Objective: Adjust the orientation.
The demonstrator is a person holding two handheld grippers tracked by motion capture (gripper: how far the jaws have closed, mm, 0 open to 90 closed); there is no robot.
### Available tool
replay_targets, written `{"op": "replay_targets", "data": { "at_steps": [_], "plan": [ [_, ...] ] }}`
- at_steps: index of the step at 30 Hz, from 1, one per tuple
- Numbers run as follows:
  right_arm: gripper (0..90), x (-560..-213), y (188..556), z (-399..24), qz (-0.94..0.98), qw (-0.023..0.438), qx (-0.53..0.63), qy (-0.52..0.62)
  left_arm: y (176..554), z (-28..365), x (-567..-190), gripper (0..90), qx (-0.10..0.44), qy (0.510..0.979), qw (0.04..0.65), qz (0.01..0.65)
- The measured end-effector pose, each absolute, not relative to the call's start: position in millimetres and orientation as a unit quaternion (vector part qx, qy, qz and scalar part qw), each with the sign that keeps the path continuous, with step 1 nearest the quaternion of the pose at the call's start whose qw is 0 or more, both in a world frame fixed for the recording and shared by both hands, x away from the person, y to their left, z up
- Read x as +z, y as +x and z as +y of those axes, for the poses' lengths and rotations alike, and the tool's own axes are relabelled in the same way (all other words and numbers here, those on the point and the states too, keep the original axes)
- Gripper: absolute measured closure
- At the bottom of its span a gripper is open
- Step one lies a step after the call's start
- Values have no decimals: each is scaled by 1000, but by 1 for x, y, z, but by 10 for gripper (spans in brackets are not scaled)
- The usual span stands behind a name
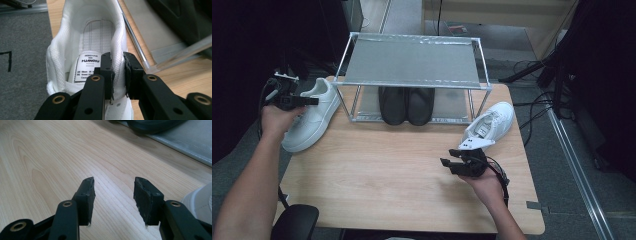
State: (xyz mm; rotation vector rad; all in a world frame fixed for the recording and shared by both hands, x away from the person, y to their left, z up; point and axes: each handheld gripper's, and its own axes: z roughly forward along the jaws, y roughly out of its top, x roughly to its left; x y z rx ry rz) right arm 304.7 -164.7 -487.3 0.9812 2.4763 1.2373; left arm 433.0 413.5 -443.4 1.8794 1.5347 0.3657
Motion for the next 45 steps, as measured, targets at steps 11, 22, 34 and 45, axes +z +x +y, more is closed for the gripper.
{"op": "replay_targets", "data": {
  "at_steps": [11,22,34,45],
  "plan": [
    [480,-482,311,-159,834,88,448,309,387,421,-424,808,149,701,355,601],
    [473,-483,321,-151,833,78,451,311,337,413,-411,813,140,690,380,600],
    [469,-475,330,-162,817,78,474,317,298,385,-407,817,126,703,390,581],
    [469,-473,335,-159,818,82,471,320,281,350,-397,820,120,730,401,541]
  ]
}}
